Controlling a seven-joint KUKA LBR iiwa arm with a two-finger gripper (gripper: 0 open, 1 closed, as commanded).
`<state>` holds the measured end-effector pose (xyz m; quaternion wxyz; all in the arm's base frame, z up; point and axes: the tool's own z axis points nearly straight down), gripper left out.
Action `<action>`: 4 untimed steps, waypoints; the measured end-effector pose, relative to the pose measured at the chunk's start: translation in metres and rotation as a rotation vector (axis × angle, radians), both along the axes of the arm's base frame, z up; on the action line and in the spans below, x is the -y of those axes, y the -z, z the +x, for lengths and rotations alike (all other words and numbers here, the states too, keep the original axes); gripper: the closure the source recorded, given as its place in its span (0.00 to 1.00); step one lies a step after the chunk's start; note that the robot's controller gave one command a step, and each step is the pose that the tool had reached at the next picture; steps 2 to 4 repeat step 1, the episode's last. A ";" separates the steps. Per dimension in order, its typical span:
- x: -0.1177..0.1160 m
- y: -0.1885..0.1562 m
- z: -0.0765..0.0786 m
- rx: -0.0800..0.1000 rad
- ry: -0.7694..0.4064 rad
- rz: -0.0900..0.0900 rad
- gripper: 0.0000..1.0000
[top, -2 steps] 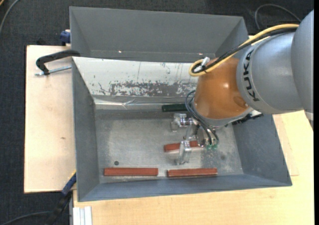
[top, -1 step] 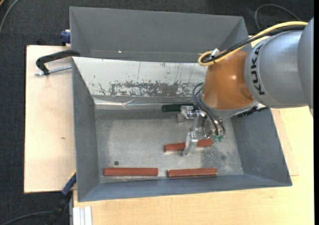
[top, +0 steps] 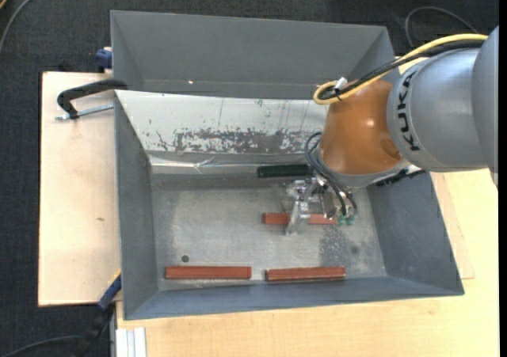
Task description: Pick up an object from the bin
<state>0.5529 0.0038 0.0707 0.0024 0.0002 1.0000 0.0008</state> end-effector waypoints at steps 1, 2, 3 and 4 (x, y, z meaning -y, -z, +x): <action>0.022 -0.205 0.012 0.011 -0.002 -0.002 1.00; 0.022 -0.205 0.012 0.011 -0.002 -0.002 1.00; 0.022 -0.205 0.012 0.011 -0.002 -0.002 1.00; 0.022 -0.205 0.012 0.011 -0.002 -0.002 1.00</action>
Offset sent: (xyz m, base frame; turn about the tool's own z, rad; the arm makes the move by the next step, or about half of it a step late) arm 0.0094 -0.0223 0.1988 -0.0035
